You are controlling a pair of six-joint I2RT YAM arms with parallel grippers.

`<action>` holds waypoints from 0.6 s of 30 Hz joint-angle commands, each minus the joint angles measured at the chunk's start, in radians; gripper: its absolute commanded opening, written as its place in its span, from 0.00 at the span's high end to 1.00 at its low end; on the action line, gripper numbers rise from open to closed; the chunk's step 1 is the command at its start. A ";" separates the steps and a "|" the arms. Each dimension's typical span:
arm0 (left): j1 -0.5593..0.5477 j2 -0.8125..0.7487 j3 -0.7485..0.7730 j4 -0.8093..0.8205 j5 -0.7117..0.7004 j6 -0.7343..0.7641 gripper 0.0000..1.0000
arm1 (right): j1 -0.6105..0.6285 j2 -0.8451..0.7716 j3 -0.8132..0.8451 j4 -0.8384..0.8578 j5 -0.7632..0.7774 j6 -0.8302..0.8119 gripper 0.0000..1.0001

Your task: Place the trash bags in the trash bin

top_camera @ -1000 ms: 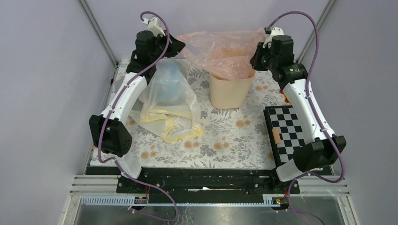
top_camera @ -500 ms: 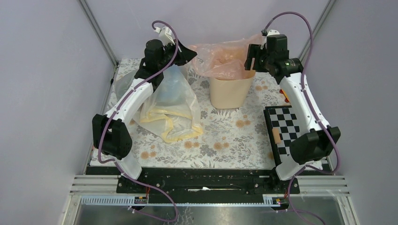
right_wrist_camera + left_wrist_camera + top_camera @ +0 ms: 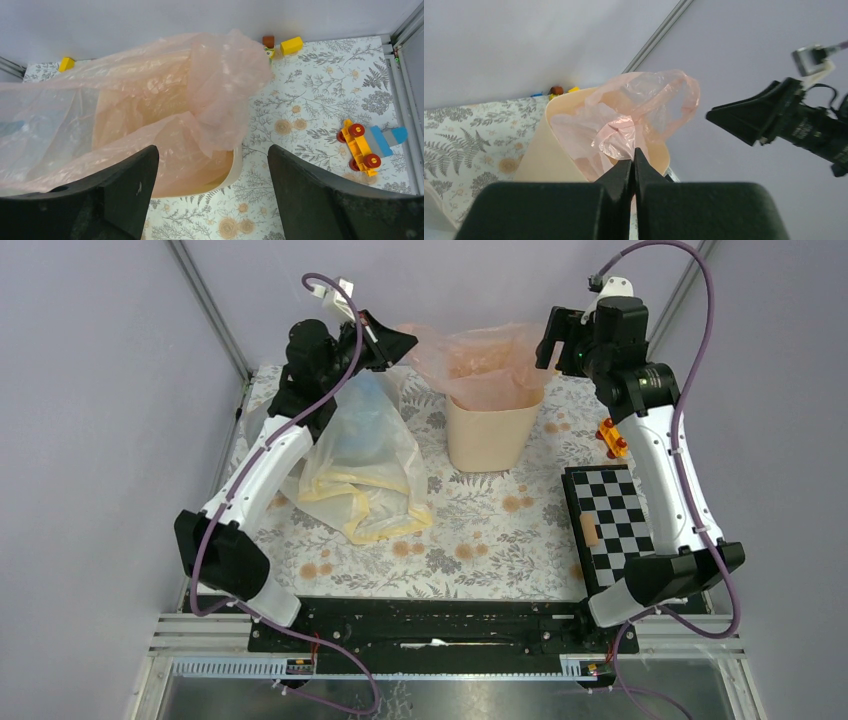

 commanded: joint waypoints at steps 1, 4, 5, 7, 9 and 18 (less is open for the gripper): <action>0.000 -0.056 0.028 0.063 0.024 -0.010 1.00 | -0.001 0.040 0.048 -0.004 0.048 0.062 0.12; 0.000 -0.058 0.029 0.063 0.031 -0.017 1.00 | -0.002 0.071 0.060 0.008 0.025 0.072 0.12; 0.000 -0.059 0.029 0.063 0.034 -0.017 1.00 | -0.003 0.085 0.066 0.008 0.017 0.077 0.12; 0.000 -0.060 0.025 0.061 0.035 -0.019 1.00 | -0.002 0.113 0.080 0.008 0.023 0.087 0.15; 0.000 -0.064 0.021 0.059 0.036 -0.016 1.00 | -0.001 0.120 0.084 -0.001 0.056 0.097 0.26; 0.000 -0.114 -0.062 0.005 -0.035 0.010 1.00 | -0.004 0.039 0.004 -0.027 0.260 0.057 0.91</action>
